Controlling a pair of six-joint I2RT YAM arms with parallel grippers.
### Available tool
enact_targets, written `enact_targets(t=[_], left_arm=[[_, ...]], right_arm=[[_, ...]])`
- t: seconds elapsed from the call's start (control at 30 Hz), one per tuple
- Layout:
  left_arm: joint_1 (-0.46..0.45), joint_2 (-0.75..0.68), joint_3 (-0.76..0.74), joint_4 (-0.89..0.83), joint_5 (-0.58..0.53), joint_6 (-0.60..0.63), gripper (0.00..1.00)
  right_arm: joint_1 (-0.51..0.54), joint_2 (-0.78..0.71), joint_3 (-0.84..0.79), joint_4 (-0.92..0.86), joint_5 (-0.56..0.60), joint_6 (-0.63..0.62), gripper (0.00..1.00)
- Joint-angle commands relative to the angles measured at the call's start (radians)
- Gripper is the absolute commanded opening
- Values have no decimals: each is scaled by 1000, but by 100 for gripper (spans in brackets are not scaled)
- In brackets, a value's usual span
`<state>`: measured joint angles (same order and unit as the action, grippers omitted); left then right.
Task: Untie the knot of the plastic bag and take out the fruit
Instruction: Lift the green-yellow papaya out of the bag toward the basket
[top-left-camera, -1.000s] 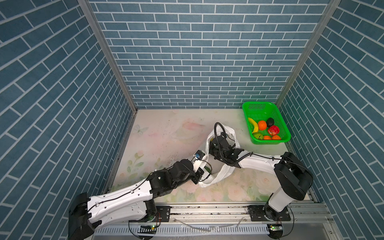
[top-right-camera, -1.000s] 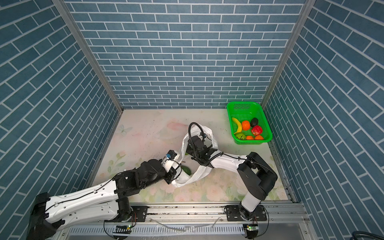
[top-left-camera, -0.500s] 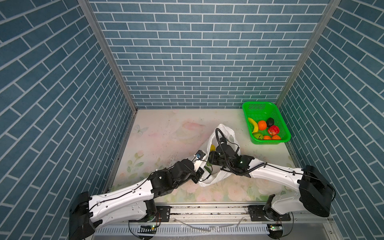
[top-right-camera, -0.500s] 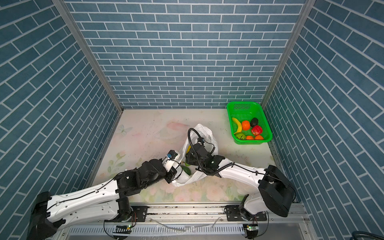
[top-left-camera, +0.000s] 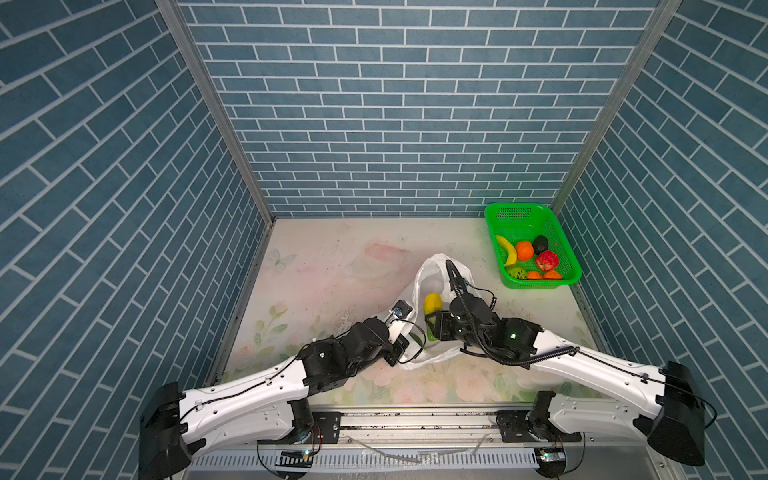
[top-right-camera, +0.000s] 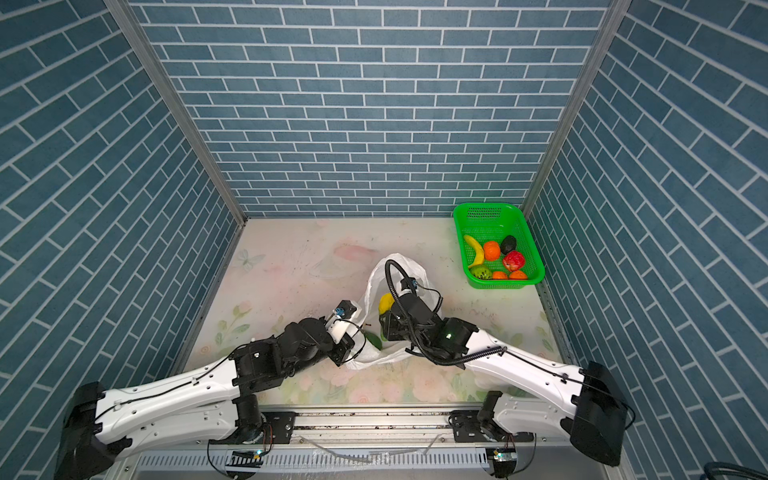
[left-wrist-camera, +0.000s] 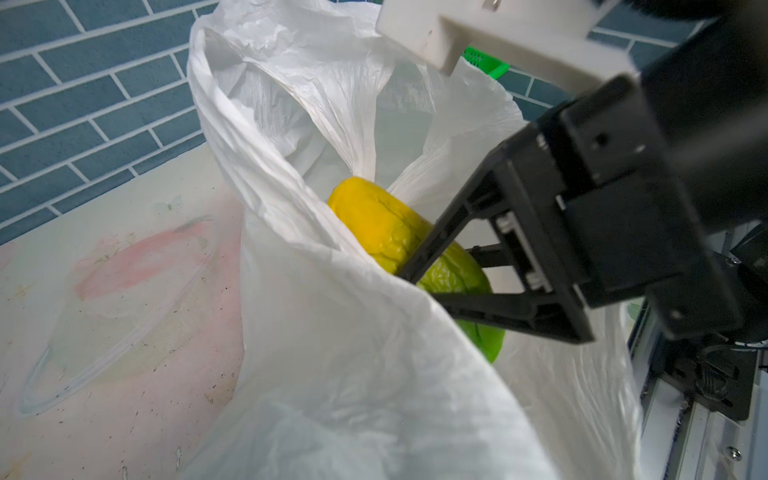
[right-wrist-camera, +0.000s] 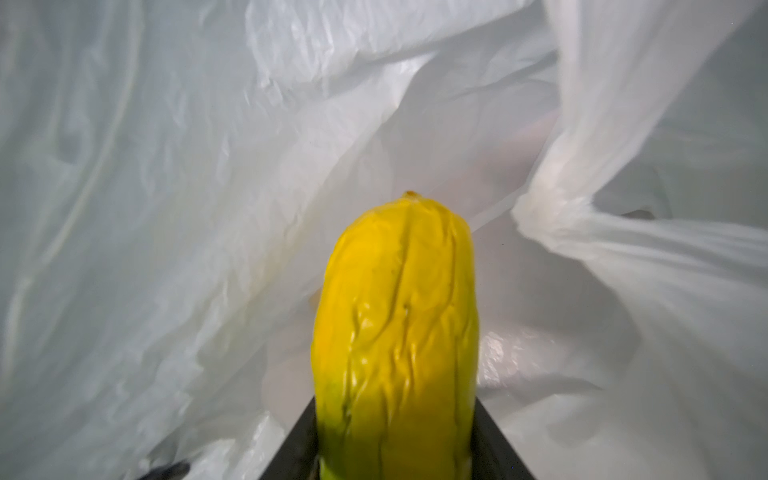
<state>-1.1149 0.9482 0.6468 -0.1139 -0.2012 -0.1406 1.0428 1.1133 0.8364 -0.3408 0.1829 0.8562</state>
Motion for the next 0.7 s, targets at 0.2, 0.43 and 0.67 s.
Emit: enact_targets(t=[0.2, 0.43, 0.67], left_arm=[[-1, -10, 28, -17, 17, 13, 0], [-2, -1, 35, -22, 38, 20, 0], [-2, 10, 47, -38, 70, 35, 0]], right_arm=[[-33, -130, 202, -199, 114, -70, 42], [-171, -160, 290, -231, 73, -129, 43], [-434, -125, 351, -268, 53, -256, 44]])
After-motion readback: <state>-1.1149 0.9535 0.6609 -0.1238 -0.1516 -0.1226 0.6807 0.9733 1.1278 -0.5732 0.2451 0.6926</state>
